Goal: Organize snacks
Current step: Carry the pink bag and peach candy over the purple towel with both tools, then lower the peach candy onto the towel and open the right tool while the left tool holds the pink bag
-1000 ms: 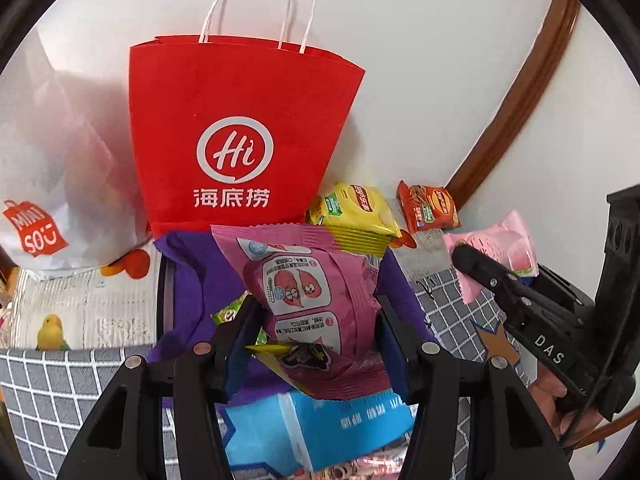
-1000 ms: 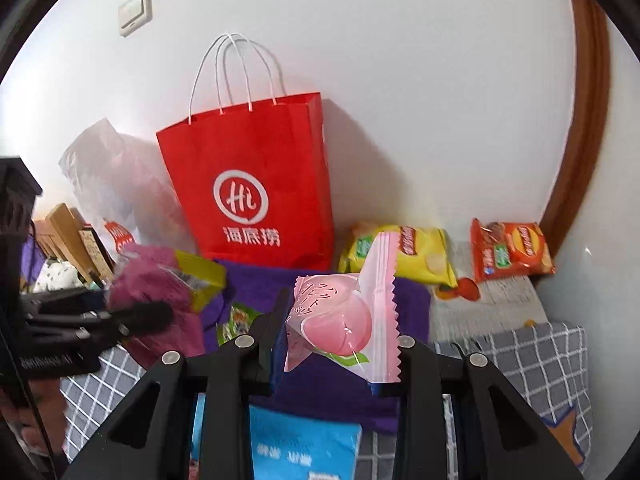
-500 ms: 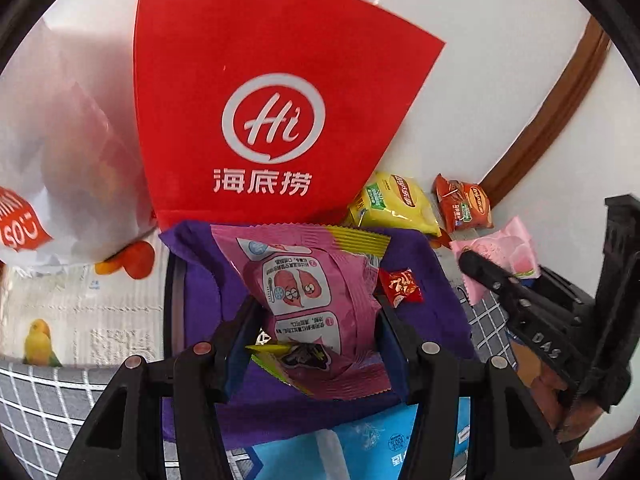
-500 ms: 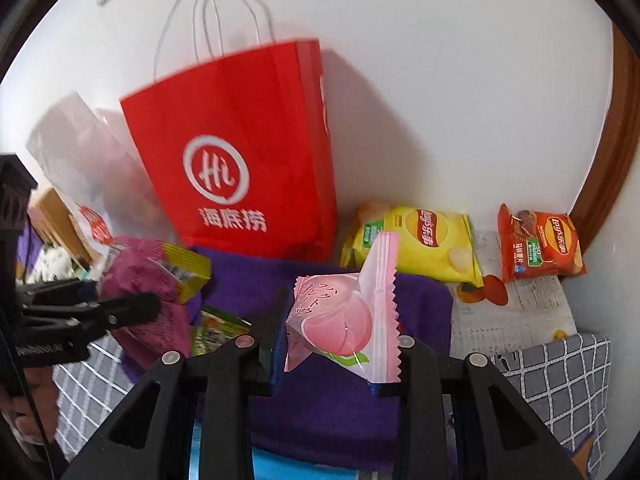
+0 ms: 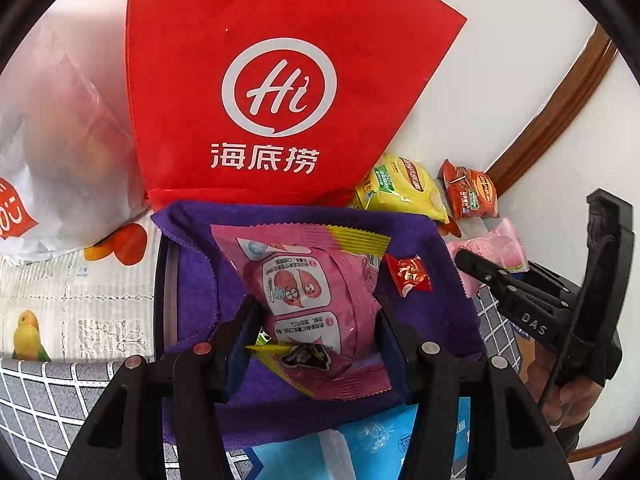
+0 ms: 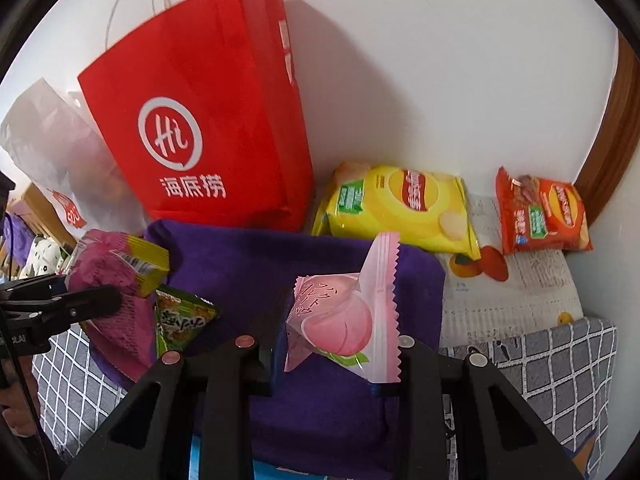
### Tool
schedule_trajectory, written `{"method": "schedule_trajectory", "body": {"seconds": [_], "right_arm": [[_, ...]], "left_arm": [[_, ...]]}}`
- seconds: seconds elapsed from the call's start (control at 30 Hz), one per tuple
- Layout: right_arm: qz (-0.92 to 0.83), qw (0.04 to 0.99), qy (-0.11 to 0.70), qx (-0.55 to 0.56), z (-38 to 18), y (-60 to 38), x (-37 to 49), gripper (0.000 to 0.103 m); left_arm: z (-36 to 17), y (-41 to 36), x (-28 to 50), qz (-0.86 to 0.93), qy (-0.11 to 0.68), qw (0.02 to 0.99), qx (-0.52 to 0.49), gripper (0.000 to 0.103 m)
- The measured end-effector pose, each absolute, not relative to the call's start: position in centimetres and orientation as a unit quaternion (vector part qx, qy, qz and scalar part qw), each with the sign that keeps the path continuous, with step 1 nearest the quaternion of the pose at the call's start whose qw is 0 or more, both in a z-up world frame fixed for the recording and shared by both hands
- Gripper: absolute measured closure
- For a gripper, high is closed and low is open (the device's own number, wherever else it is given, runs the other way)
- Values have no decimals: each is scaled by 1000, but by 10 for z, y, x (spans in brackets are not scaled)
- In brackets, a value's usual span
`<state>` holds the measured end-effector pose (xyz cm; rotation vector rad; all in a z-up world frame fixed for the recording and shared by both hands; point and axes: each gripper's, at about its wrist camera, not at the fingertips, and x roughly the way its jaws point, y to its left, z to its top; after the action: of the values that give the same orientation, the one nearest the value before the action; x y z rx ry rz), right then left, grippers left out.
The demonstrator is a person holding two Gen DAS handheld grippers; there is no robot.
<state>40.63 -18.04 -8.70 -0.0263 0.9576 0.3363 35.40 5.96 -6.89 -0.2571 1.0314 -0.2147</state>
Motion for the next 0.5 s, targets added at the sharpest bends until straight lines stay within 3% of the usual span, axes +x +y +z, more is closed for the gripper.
{"method": "schedule_trajectory", "body": {"seconds": [0.5], "right_arm": [[155, 847, 506, -47, -115, -167, 411, 71]], "left_arm": [[-71, 68, 354, -99, 497, 851, -141, 49]]}}
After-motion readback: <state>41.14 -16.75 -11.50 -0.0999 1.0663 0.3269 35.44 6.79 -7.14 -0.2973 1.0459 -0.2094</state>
